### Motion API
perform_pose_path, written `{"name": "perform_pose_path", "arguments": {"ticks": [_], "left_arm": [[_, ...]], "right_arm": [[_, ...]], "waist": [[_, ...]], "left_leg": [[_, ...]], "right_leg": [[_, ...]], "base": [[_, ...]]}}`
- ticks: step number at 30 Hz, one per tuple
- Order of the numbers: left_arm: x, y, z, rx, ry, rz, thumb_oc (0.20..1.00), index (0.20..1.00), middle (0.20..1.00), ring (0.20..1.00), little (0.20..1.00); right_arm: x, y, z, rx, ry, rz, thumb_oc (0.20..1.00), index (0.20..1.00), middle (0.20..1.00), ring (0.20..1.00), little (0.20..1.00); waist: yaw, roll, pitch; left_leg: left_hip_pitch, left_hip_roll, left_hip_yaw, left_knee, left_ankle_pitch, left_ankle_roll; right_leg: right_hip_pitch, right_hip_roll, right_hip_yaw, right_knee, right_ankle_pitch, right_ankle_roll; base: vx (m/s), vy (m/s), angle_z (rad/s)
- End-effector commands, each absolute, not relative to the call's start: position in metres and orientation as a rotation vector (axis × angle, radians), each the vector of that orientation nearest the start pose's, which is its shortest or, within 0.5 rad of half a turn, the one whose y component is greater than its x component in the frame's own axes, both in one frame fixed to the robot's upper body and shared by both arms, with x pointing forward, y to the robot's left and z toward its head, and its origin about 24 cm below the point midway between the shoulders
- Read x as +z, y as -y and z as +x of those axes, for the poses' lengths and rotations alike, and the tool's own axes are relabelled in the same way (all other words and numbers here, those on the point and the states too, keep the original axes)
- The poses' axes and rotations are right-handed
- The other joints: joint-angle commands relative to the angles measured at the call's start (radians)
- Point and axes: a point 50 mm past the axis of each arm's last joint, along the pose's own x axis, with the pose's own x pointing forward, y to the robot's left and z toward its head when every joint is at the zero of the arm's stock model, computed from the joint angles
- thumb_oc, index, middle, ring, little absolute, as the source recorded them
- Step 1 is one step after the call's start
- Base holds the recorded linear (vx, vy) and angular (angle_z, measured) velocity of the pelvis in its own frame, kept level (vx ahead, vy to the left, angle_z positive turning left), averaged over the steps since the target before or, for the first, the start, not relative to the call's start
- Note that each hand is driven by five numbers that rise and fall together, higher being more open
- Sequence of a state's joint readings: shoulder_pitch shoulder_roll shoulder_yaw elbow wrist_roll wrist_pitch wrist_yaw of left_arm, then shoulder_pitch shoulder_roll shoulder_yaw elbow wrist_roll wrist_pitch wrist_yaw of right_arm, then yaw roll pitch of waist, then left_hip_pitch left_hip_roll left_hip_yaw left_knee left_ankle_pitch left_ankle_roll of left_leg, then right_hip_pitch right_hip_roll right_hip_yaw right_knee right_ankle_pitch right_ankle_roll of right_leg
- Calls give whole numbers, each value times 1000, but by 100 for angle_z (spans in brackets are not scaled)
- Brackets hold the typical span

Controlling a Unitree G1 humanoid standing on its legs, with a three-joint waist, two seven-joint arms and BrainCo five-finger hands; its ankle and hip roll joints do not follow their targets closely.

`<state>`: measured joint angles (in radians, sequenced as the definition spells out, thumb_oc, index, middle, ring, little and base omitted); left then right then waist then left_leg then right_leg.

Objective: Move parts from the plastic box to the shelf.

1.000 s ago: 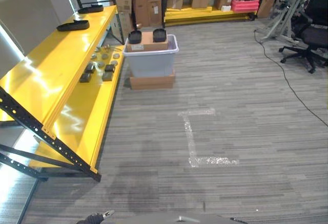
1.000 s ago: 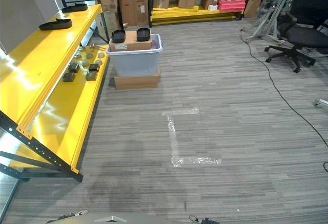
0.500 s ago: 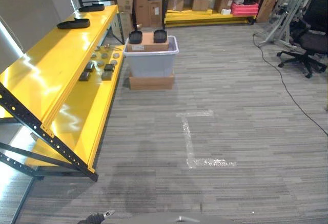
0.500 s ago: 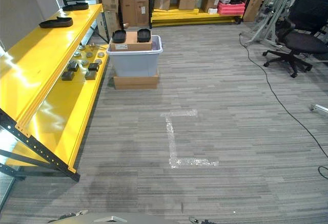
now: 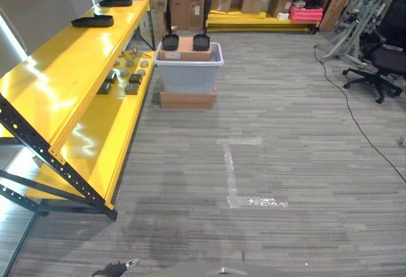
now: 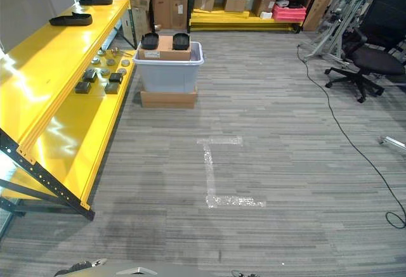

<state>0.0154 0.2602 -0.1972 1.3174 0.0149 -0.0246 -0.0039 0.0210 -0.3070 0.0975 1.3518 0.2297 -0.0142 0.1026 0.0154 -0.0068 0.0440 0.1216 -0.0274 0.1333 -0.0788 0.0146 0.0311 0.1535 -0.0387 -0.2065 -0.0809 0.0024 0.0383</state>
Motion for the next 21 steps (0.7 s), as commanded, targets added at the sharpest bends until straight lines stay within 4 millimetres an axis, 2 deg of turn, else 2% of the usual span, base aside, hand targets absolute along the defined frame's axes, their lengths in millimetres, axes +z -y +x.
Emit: {"name": "perform_pose_path", "arguments": {"ticks": [1,4,6,8,10,12,13,14,15,17,19,21], "left_arm": [[-161,-245,88,-13,-1274,397,1000,1000,1000,1000,1000],[-161,-243,90,-19,-1267,401,1000,1000,1000,1000,1000],[-160,-242,98,-33,-1241,420,1000,1000,1000,1000,1000],[-158,-243,103,-16,-1222,410,1000,1000,1000,1000,1000],[-153,-246,114,28,-1175,383,1000,1000,1000,1000,1000],[-148,-251,126,67,-1129,359,1000,1000,1000,1000,1000],[-148,-251,126,67,-1129,358,1000,1000,1000,1000,1000],[-144,-254,135,90,-1095,353,1000,1000,1000,1000,1000],[-142,-255,141,97,-1083,353,1000,1000,1000,1000,1000],[-136,-259,154,91,-1049,385,1000,1000,1000,1000,1000],[-135,-260,155,73,-1057,410,1000,1000,1000,1000,1000],[-137,-261,152,52,-1072,442,1000,1000,1000,1000,1000]], "right_arm": [[-159,265,70,-180,-1325,-82,1000,1000,1000,1000,1000],[-159,263,74,-170,-1317,-91,1000,1000,1000,1000,1000],[-158,260,84,-151,-1291,-103,1000,1000,1000,1000,1000],[-157,259,87,-137,-1283,-111,1000,1000,1000,1000,1000],[-155,260,95,-134,-1252,-131,1000,1000,1000,1000,1000],[-151,266,105,-163,-1208,-129,1000,1000,1000,1000,1000],[-151,266,105,-163,-1207,-129,1000,1000,1000,1000,1000],[-147,272,111,-196,-1170,-112,1000,1000,1000,1000,1000],[-145,274,114,-209,-1158,-112,1000,1000,1000,1000,1000],[-143,279,114,-211,-1158,-133,1000,1000,1000,1000,1000],[-144,282,106,-214,-1182,-141,1000,1000,1000,1000,1000],[-145,283,103,-220,-1194,-137,1000,1000,1000,1000,1000]], "waist": [[13,-21,35],[13,-24,43],[7,-22,75],[2,-19,99],[-2,-8,123],[-3,-12,127],[-5,-10,130],[-12,-16,137],[-20,-17,140],[-48,-13,133],[-56,-11,102],[-64,2,74]], "left_leg": [[30,36,-12,-7,-22,-64],[26,34,-7,-2,-27,-58],[24,36,1,14,-43,-37],[26,34,0,20,-46,-27],[35,46,-4,16,-44,-24],[56,37,12,-9,-52,-33],[59,39,10,-9,-54,-33],[70,30,5,-9,-68,-44],[80,33,-1,-9,-75,-51],[101,48,-18,-9,-91,-65],[129,56,-24,-4,-104,-74],[123,78,-26,79,-96,-91]], "right_leg": [[-32,-116,5,64,57,128],[-48,-119,13,86,55,130],[-132,-122,42,234,55,147],[-199,-125,69,349,108,168],[-274,-112,76,456,133,178],[-313,-134,28,362,137,171],[-307,-133,25,359,137,171],[-313,-137,8,231,165,163],[-318,-133,3,174,187,165],[-335,-114,56,154,183,161],[-293,-95,65,126,161,139],[-254,-72,54,108,144,116]], "base": [[9,52,-3],[-14,73,-5],[-44,111,-12],[-18,91,-10],[31,72,-21],[121,-1,-10],[201,-98,-18],[227,-131,-25],[319,-184,-13],[282,-161,0],[313,-169,36],[325,-203,45]]}}
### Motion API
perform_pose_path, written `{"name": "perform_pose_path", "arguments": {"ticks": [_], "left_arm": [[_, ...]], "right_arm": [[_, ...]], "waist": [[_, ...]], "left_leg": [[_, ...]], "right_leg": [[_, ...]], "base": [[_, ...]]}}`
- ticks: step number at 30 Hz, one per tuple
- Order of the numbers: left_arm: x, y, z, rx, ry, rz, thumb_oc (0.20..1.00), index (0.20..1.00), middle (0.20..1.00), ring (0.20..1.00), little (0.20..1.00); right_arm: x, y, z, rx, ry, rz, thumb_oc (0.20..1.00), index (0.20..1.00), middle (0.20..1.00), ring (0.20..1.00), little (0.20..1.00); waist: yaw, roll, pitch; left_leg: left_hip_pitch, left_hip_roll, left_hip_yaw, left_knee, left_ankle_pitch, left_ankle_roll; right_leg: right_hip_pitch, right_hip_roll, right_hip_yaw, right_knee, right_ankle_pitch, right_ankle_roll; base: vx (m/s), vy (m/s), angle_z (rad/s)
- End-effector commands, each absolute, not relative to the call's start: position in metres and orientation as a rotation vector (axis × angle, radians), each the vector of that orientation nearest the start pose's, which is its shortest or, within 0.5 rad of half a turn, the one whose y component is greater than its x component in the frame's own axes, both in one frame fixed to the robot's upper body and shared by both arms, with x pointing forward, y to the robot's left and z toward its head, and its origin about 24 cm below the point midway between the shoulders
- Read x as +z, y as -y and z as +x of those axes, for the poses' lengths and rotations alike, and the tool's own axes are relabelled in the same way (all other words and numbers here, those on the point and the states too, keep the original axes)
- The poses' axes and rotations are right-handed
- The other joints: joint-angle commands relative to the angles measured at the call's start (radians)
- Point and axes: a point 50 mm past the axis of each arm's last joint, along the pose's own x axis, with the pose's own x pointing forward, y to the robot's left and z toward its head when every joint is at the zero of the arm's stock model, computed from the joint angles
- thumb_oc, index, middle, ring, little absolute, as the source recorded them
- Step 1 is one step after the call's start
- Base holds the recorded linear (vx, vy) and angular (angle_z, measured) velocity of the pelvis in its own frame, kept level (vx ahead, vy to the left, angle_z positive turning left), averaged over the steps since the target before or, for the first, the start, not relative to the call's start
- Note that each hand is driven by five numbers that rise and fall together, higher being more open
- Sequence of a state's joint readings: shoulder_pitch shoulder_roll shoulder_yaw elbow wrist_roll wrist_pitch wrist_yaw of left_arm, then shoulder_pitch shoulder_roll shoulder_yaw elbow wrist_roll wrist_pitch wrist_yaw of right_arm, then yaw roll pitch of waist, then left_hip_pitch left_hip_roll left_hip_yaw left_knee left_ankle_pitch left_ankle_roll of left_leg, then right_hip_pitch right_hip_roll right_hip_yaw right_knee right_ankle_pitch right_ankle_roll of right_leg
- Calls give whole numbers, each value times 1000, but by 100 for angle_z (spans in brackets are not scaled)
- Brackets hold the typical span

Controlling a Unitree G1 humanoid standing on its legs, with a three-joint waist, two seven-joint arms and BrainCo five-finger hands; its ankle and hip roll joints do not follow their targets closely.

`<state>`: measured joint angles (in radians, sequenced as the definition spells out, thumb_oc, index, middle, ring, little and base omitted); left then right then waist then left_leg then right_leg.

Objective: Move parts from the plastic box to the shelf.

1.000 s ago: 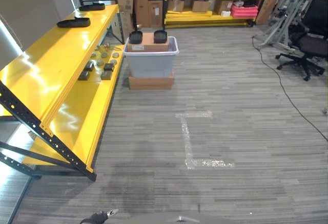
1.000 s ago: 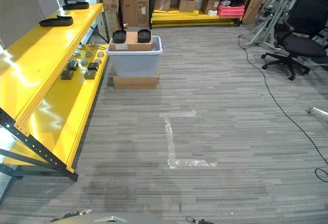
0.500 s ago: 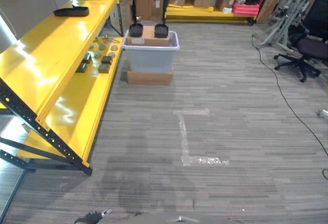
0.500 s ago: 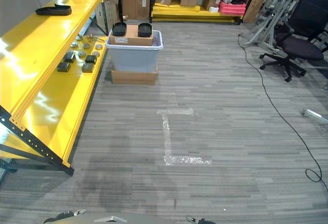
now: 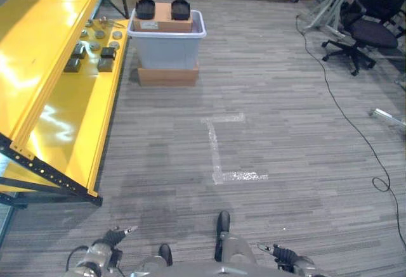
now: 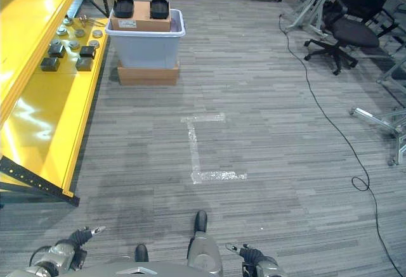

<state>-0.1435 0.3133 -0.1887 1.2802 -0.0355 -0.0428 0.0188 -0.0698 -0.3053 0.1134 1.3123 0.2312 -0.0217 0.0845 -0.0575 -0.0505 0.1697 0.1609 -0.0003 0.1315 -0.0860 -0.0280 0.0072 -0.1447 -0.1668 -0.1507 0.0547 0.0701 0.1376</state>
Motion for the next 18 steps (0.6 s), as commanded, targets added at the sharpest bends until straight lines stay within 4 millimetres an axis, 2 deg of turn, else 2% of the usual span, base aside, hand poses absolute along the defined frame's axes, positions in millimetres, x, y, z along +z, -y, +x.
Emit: {"name": "perform_pose_path", "arguments": {"ticks": [1,3,4,5,7,8,9,10,11,13,15,17,18], "left_arm": [[-137,-260,152,39,-1071,457,1000,1000,1000,1000,1000],[-135,-255,159,18,-1044,473,1000,1000,1000,1000,1000],[-133,-252,165,7,-1024,479,1000,1000,1000,1000,1000],[-133,-249,168,1,-1013,479,1000,1000,1000,1000,1000],[-135,-244,165,-3,-1018,462,1000,1000,1000,1000,1000],[-137,-244,161,-1,-1030,454,1000,1000,1000,1000,1000],[-139,-244,156,4,-1046,445,1000,1000,1000,1000,1000],[-139,-244,156,4,-1046,445,1000,1000,1000,1000,1000],[-146,-241,141,9,-1092,429,1000,1000,1000,1000,1000],[-151,-241,127,3,-1142,428,1000,1000,1000,1000,1000],[-154,-243,117,-9,-1177,442,1000,1000,1000,1000,1000],[-157,-246,102,16,-1231,422,1000,1000,1000,1000,1000],[-157,-247,102,16,-1231,422,1000,1000,1000,1000,1000]], "right_arm": [[-144,287,100,-225,-1200,-145,1000,1000,1000,1000,1000],[-142,291,104,-230,-1189,-161,1000,1000,1000,1000,1000],[-141,293,105,-219,-1194,-179,1000,1000,1000,1000,1000],[-139,297,106,-227,-1193,-196,1000,1000,1000,1000,1000],[-135,304,110,-232,-1190,-224,1000,1000,1000,1000,1000],[-134,305,111,-231,-1183,-226,1000,1000,1000,1000,1000],[-133,306,112,-235,-1177,-230,1000,1000,1000,1000,1000],[-133,306,112,-235,-1177,-231,1000,1000,1000,1000,1000],[-131,308,117,-238,-1151,-242,1000,1000,1000,1000,1000],[-129,308,122,-222,-1137,-267,1000,1000,1000,1000,1000],[-129,306,124,-210,-1130,-273,1000,1000,1000,1000,1000],[-134,298,120,-193,-1156,-268,1000,1000,1000,1000,1000],[-134,298,120,-193,-1156,-268,1000,1000,1000,1000,1000]], "waist": [[7,57,-55],[16,42,-30],[23,31,-15],[28,23,-4],[45,19,0],[50,20,0],[53,29,-7],[55,28,-4],[71,48,-14],[88,63,-19],[97,65,-21],[112,59,-46],[113,59,-46]], "left_leg": [[46,61,-30,210,-22,-92],[-72,31,-59,424,53,-127],[-115,12,-78,509,68,-140],[-147,11,-72,543,77,-146],[-201,34,-21,471,61,-136],[-216,37,-13,449,57,-132],[-213,49,4,359,50,-123],[-206,48,6,354,51,-123],[-205,51,2,163,75,-106],[-252,58,-25,63,149,-110],[-269,69,-3,39,185,-119],[-229,59,3,51,162,-90],[-228,58,3,51,162,-90]], "right_leg": [[74,69,-12,-39,60,-3],[117,52,-23,-52,57,-24],[137,41,-32,-64,56,-33],[156,34,-43,-81,53,-38],[199,23,-62,-121,43,-31],[210,21,-59,-127,39,-29],[212,25,-58,-130,30,-23],[216,24,-56,-131,29,-23],[234,35,-53,-125,8,-13],[263,52,-48,-126,-21,-15],[292,61,-48,-125,-46,-15],[312,56,-38,-86,-83,-6],[312,56,-37,-85,-84,-6]], "base": [[230,-218,34],[125,-188,12],[114,-157,-2],[170,-153,-5],[227,-83,-8],[249,8,15],[157,27,26],[312,94,7],[319,96,-16],[357,93,-18],[306,84,-17],[338,141,-38],[185,90,-39]]}}
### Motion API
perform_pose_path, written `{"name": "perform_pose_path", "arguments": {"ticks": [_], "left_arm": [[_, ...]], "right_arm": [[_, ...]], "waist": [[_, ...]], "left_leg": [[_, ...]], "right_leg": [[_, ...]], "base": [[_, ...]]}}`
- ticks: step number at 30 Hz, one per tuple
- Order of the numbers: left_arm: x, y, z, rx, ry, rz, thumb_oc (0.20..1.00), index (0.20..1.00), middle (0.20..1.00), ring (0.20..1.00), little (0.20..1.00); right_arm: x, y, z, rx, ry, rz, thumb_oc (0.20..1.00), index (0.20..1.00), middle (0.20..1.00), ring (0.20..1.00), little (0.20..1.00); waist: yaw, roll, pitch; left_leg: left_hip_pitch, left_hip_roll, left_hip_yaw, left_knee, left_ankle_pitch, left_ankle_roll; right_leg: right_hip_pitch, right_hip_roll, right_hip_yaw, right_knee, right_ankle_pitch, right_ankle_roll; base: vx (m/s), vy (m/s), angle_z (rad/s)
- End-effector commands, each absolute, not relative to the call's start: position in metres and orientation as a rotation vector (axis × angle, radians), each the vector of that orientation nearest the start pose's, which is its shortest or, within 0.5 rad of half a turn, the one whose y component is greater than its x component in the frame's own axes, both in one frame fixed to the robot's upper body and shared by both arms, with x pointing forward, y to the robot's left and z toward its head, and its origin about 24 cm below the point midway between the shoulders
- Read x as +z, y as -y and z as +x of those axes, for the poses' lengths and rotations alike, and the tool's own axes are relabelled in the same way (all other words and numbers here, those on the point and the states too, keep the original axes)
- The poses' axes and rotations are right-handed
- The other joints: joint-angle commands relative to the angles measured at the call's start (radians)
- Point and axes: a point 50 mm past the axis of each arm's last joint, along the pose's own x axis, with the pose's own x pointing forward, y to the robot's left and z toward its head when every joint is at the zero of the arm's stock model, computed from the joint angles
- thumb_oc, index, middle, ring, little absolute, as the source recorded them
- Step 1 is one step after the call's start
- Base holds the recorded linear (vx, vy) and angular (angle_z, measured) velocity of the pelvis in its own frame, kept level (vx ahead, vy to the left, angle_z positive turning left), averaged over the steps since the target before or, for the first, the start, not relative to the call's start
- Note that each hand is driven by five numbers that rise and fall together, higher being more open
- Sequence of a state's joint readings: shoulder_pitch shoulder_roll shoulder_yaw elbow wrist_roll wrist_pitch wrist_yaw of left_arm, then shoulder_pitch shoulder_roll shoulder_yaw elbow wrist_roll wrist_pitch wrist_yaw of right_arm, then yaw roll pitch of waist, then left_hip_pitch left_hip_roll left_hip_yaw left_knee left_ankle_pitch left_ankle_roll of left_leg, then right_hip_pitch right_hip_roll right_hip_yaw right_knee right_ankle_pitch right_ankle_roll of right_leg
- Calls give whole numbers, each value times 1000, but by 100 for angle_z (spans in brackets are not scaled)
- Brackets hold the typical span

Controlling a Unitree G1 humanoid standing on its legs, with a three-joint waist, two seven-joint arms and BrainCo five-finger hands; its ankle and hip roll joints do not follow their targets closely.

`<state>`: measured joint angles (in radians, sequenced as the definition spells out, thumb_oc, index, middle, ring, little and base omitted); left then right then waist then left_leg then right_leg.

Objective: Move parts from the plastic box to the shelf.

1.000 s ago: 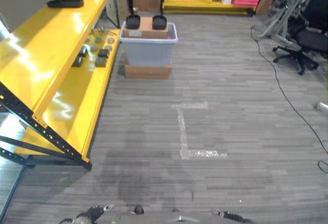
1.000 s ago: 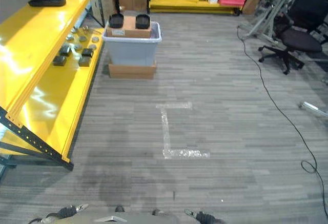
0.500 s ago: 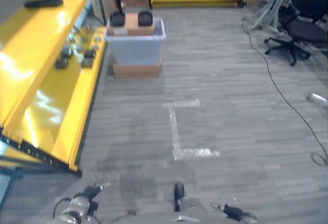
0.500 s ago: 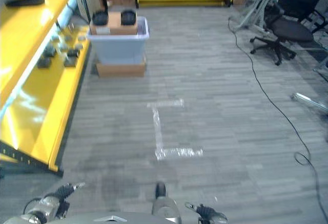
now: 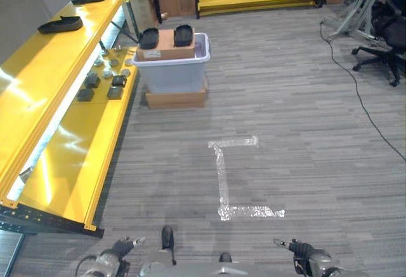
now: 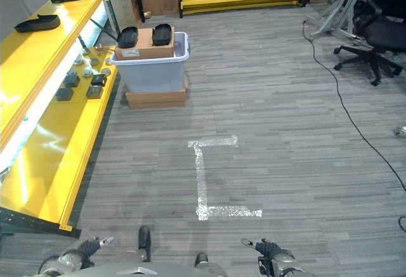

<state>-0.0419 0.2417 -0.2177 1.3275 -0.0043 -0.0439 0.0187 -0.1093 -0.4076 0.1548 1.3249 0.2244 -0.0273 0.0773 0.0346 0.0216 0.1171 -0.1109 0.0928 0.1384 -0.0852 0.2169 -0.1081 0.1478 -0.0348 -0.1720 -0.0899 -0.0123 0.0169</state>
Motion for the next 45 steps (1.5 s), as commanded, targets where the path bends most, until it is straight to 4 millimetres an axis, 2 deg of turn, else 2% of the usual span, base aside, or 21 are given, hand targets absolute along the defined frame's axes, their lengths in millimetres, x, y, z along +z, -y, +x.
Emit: {"name": "perform_pose_path", "arguments": {"ticks": [1,3,4,6,10,13,18,20,21,22,23,25,27,29,31,32,37,39,42,43,45], "left_arm": [[-157,-247,102,16,-1231,422,1000,1000,1000,1000,1000],[-158,-253,94,78,-1257,372,1000,1000,1000,1000,1000],[-158,-253,94,78,-1257,372,1000,1000,1000,1000,1000],[-153,-260,106,169,-1218,321,1000,1000,1000,1000,1000],[-151,-255,117,139,-1193,338,1000,1000,1000,1000,1000],[-148,-249,132,103,-1146,363,1000,1000,1000,1000,1000],[-148,-241,139,81,-1116,355,1000,1000,1000,1000,1000],[-151,-233,136,55,-1124,356,1000,1000,1000,1000,1000],[-151,-233,136,55,-1124,356,1000,1000,1000,1000,1000],[-153,-230,132,49,-1140,333,1000,1000,1000,1000,1000],[-154,-226,131,31,-1143,338,1000,1000,1000,1000,1000],[-154,-226,131,24,-1143,346,1000,1000,1000,1000,1000],[-154,-230,129,43,-1152,334,1000,1000,1000,1000,1000],[-155,-234,122,52,-1165,348,1000,1000,1000,1000,1000],[-155,-236,119,54,-1172,354,1000,1000,1000,1000,1000],[-154,-240,121,63,-1165,366,1000,1000,1000,1000,1000],[-150,-247,126,76,-1150,382,1000,1000,1000,1000,1000],[-151,-249,121,75,-1172,388,1000,1000,1000,1000,1000],[-153,-246,117,69,-1189,386,1000,1000,1000,1000,1000],[-153,-246,119,69,-1185,388,1000,1000,1000,1000,1000],[-154,-244,119,55,-1191,393,1000,1000,1000,1000,1000]], "right_arm": [[-134,298,120,-193,-1156,-268,1000,1000,1000,1000,1000],[-143,284,112,-170,-1191,-258,1000,1000,1000,1000,1000],[-143,284,112,-170,-1191,-258,1000,1000,1000,1000,1000],[-148,261,120,-108,-1169,-245,1000,1000,1000,1000,1000],[-150,254,120,-75,-1165,-250,1000,1000,1000,1000,1000],[-151,254,115,-69,-1191,-266,1000,1000,1000,1000,1000],[-155,260,95,-92,-1259,-254,1000,1000,1000,1000,1000],[-156,267,82,-112,-1308,-259,1000,1000,1000,1000,1000],[-156,267,82,-111,-1307,-258,1000,1000,1000,1000,1000],[-153,275,81,-145,-1305,-257,1000,1000,1000,1000,1000],[-150,280,88,-166,-1281,-248,1000,1000,1000,1000,1000],[-145,288,97,-190,-1249,-253,1000,1000,1000,1000,1000],[-142,294,100,-198,-1236,-269,1000,1000,1000,1000,1000],[-132,307,114,-230,-1182,-300,1000,1000,1000,1000,1000],[-129,309,122,-239,-1146,-296,1000,1000,1000,1000,1000],[-123,313,133,-251,-1095,-300,1000,1000,1000,1000,1000],[-121,307,146,-234,-1060,-292,1000,1000,1000,1000,1000],[-130,291,140,-219,-1083,-229,1000,1000,1000,1000,1000],[-136,264,148,-256,-1006,-15,1000,1000,1000,1000,1000],[-136,260,150,-239,-1000,-12,1000,1000,1000,1000,1000],[-138,255,151,-213,-1008,-36,1000,1000,1000,1000,1000]], "waist": [[21,-13,7],[27,-28,-2],[28,-29,-2],[5,-20,44],[-7,-28,39],[-36,-32,33],[-65,-28,12],[-66,-16,-4],[-68,-17,-6],[-59,-25,5],[-52,-37,19],[-48,-55,38],[-37,-58,40],[-12,-40,29],[-5,-33,29],[7,-11,22],[24,1,10],[35,-16,-22],[15,-24,-1],[4,-9,14],[-3,2,29]], "left_leg": [[44,-35,-3,50,-83,26],[97,-52,8,52,-128,66],[98,-52,9,52,-128,67],[151,-42,8,44,-145,90],[212,-58,4,10,-179,73],[272,-52,-3,-2,-223,52],[349,-29,-28,12,-285,31],[304,11,-49,211,-230,-8],[300,9,-51,211,-228,-8],[212,-8,-96,395,-156,-25],[173,-42,-119,499,-136,-33],[105,-32,-74,567,-133,-36],[77,-15,-37,512,-139,-32],[61,2,1,264,-164,-7],[75,1,7,182,-150,-4],[34,15,-1,56,-68,-14],[27,33,50,17,-13,-25],[51,6,46,57,-64,20],[114,-24,65,73,-128,77],[129,-14,60,74,-131,86],[154,-15,60,70,-144,96]], "right_leg": [[19,-76,-16,60,-1,115],[-26,-90,-1,289,-10,141],[-28,-91,1,293,-11,142],[-188,-86,27,551,62,181],[-202,-145,-56,270,87,152],[-249,-170,-49,92,176,176],[-258,-168,-21,74,205,184],[-202,-135,-59,57,188,146],[-204,-137,-60,57,189,146],[-152,-128,-74,45,165,118],[-134,-135,-69,44,160,108],[-99,-136,-71,33,144,94],[-83,-138,-77,28,134,93],[-48,-122,-74,17,100,107],[-33,-117,-71,17,88,113],[-1,-99,-72,12,64,114],[50,-84,-71,26,14,117],[65,-116,-62,144,-24,136],[-64,-156,4,466,90,186],[-124,-143,23,564,118,190],[-180,-142,31,636,119,189]], "base": [[208,146,-28],[251,191,-7],[97,107,-6],[172,147,-11],[332,-22,14],[374,-126,1],[376,-194,24],[312,-276,55],[248,-272,48],[243,-246,27],[306,-299,26],[239,-183,-31],[266,-82,-27],[404,23,10],[289,57,-15],[348,84,-34],[315,109,-23],[388,231,-11],[237,264,-9],[87,161,-8],[129,158,6]]}}
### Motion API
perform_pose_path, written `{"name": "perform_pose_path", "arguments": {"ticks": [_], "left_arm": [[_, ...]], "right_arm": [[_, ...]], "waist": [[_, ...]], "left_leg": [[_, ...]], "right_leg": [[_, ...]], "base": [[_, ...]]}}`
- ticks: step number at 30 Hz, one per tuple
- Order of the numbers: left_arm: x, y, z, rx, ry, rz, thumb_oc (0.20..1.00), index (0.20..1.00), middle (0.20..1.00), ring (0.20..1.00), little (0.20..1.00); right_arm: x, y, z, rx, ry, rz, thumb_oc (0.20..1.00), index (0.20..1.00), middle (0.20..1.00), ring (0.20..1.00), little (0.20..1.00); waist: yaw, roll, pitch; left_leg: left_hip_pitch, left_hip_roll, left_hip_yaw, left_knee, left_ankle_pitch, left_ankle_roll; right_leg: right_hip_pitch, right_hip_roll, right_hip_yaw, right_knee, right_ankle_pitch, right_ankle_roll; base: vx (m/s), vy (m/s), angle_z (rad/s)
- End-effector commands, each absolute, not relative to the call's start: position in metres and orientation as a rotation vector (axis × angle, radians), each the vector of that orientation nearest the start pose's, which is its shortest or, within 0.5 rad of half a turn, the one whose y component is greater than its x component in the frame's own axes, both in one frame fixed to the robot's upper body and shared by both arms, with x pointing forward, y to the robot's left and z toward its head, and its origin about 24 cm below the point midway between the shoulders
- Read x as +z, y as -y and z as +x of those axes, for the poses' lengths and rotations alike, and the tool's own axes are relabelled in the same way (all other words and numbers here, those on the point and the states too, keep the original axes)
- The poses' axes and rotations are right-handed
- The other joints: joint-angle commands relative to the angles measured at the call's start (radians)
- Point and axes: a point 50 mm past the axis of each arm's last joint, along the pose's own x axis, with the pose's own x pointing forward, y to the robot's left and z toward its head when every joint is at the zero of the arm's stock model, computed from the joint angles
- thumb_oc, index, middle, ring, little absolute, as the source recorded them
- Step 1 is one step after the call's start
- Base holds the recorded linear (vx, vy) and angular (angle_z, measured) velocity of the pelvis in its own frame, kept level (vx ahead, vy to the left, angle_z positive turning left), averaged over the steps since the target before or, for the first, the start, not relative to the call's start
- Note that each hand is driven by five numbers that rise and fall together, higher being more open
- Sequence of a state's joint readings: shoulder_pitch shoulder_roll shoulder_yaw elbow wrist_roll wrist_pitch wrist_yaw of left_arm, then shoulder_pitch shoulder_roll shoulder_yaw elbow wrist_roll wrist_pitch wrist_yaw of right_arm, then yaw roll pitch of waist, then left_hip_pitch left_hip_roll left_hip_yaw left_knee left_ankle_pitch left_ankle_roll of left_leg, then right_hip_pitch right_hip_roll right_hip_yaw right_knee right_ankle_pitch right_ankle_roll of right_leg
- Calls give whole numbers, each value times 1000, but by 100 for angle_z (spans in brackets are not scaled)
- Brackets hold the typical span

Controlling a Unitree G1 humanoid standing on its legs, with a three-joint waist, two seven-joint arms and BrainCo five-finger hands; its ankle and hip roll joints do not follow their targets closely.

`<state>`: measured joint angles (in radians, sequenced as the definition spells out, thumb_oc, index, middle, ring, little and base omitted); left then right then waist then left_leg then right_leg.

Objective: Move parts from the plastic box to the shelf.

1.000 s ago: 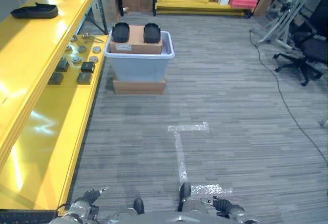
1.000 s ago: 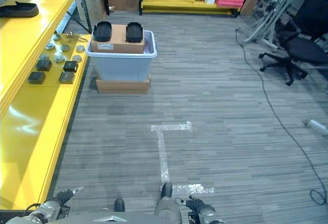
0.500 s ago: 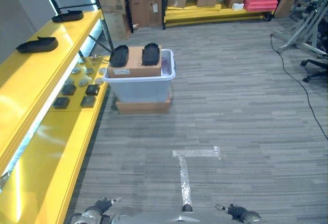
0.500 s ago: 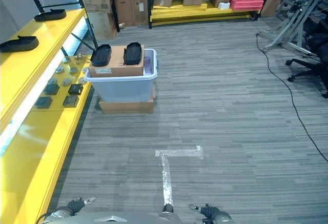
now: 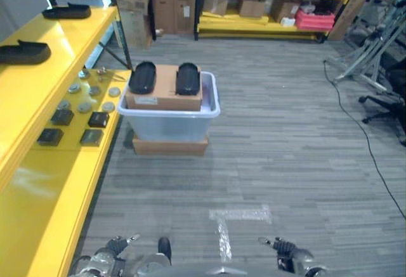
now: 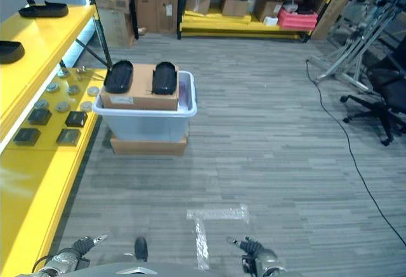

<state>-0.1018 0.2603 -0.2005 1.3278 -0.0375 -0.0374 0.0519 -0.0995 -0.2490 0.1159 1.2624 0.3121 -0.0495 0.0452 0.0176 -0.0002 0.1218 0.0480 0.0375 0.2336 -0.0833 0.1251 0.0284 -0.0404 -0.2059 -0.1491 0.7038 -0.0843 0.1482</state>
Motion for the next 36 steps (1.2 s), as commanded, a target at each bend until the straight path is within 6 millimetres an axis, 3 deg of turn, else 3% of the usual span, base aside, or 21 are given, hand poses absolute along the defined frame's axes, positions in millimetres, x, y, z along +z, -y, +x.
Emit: {"name": "perform_pose_path", "arguments": {"ticks": [1,4,5,8,10,12,14,16,17,18,20,21,23,24,25,26,27,30,33,35,36], "left_arm": [[-155,-243,116,43,-1206,399,1000,1000,1000,1000,1000],[-154,-243,119,30,-1197,413,1000,1000,1000,1000,1000],[-152,-241,127,28,-1171,421,1000,1000,1000,1000,1000],[-152,-239,129,23,-1162,426,1000,1000,1000,1000,1000],[-151,-235,133,12,-1152,426,1000,1000,1000,1000,1000],[-154,-230,131,-3,-1164,424,1000,1000,1000,1000,1000],[-156,-223,126,-20,-1170,416,1000,1000,1000,1000,1000],[-157,-220,126,-21,-1167,403,1000,1000,1000,1000,1000],[-158,-214,126,-17,-1161,378,1000,1000,1000,1000,1000],[-159,-205,128,-39,-1148,364,1000,1000,1000,1000,1000],[-158,-202,131,-37,-1134,365,1000,1000,1000,1000,1000],[-159,-202,127,-17,-1141,345,1000,1000,1000,1000,1000],[-161,-199,122,-17,-1146,352,1000,1000,1000,1000,1000],[-162,-197,121,-21,-1146,361,1000,1000,1000,1000,1000],[-162,-196,120,-26,-1144,377,1000,1000,1000,1000,1000],[-162,-199,117,-38,-1149,416,1000,1000,1000,1000,1000],[-162,-199,116,-38,-1149,416,1000,1000,1000,1000,1000],[-161,-215,111,-12,-1157,477,1000,1000,1000,1000,1000],[-157,-233,113,55,-1150,508,1000,1000,1000,1000,1000],[-155,-235,115,57,-1142,513,1000,1000,1000,1000,1000],[-153,-237,121,47,-1118,536,1000,1000,1000,1000,1000]], "right_arm": [[-139,251,151,-195,-1015,-60,1000,1000,1000,1000,1000],[-144,243,144,-160,-1044,-76,1000,1000,1000,1000,1000],[-147,243,136,-155,-1074,-96,1000,1000,1000,1000,1000],[-147,244,133,-159,-1085,-107,1000,1000,1000,1000,1000],[-149,249,124,-158,-1120,-157,1000,1000,1000,1000,1000],[-150,252,121,-143,-1136,-192,1000,1000,1000,1000,1000],[-150,250,120,-93,-1143,-251,1000,1000,1000,1000,1000],[-150,252,119,-85,-1144,-268,1000,1000,1000,1000,1000],[-148,253,124,-84,-1124,-273,1000,1000,1000,1000,1000],[-142,256,135,-96,-1078,-273,1000,1000,1000,1000,1000],[-137,259,146,-113,-1034,-272,1000,1000,1000,1000,1000],[-129,259,161,-132,-954,-260,1000,1000,1000,1000,1000],[-110,261,186,-167,-798,-278,1000,1000,1000,1000,1000],[-94,264,202,-203,-692,-304,1000,1000,1000,1000,1000],[-86,268,208,-211,-646,-363,1000,1000,1000,1000,1000],[-66,265,227,-208,-534,-456,1000,1000,1000,1000,1000],[-66,265,227,-208,-534,-456,1000,1000,1000,1000,1000],[-41,256,248,-216,-386,-510,1000,1000,1000,1000,1000],[-6,241,285,-205,-228,-517,1000,1000,1000,1000,1000],[-1,239,291,-207,-209,-521,1000,1000,1000,1000,1000],[15,237,308,-206,-169,-531,1000,1000,1000,1000,1000]], "waist": [[8,29,26],[-7,23,29],[-25,10,19],[-37,12,17],[-60,9,3],[-74,7,-4],[-74,6,-16],[-74,12,-17],[-72,12,-11],[-58,0,14],[-46,-17,36],[-37,-19,30],[-29,-3,19],[-31,13,20],[-32,18,22],[-43,28,21],[-41,28,21],[-26,36,-9],[-2,30,-11],[5,28,-8],[19,26,-1]], "left_leg": [[20,37,-28,54,-61,-38],[76,10,-46,24,-85,-49],[114,1,-62,0,-113,-70],[127,5,-72,-4,-123,-77],[161,15,-98,-4,-157,-94],[193,29,-111,3,-181,-106],[199,57,-129,78,-199,-119],[172,68,-141,151,-185,-130],[123,74,-155,262,-145,-149],[35,48,-198,438,-82,-165],[-26,24,-215,500,-74,-171],[-20,74,-138,334,-88,-156],[-18,114,-117,148,-71,-152],[-29,131,-113,87,-22,-161],[-33,143,-116,86,-5,-168],[-21,149,-93,114,-29,-165],[-19,149,-92,114,-29,-165],[15,133,-72,86,-50,-159],[33,116,-54,95,-74,-149],[35,113,-50,98,-78,-147],[30,107,-47,107,-87,-144]], "right_leg": [[-18,17,-7,-164,195,53],[-17,-28,-69,-371,210,40],[-19,-44,-72,-593,249,53],[-30,-32,-34,-632,258,57],[-64,-31,36,-696,287,72],[-53,-24,43,-682,275,71],[-42,-4,37,-663,251,47],[-29,4,18,-660,234,31],[-10,16,3,-657,217,11],[20,18,-13,-648,195,-15],[46,12,-22,-654,190,-25],[78,20,-32,-681,171,-18],[93,26,-35,-693,155,-5],[98,31,-37,-692,144,1],[101,28,-42,-684,137,6],[102,27,-35,-673,125,5],[103,27,-33,-673,124,6],[130,17,-34,-701,134,16],[142,2,-21,-711,137,21],[141,0,-19,-709,137,22],[141,-7,-19,-715,138,24]], "base": [[272,180,29],[422,-11,8],[450,-131,18],[265,-75,46],[356,-146,44],[451,-270,68],[376,-300,76],[121,-148,28],[148,-249,9],[215,-355,5],[179,-203,5],[219,-19,1],[241,51,-17],[157,103,-14],[166,147,-22],[113,95,-21],[131,116,-27],[162,87,-40],[140,83,-2],[80,56,6],[79,64,2]]}}
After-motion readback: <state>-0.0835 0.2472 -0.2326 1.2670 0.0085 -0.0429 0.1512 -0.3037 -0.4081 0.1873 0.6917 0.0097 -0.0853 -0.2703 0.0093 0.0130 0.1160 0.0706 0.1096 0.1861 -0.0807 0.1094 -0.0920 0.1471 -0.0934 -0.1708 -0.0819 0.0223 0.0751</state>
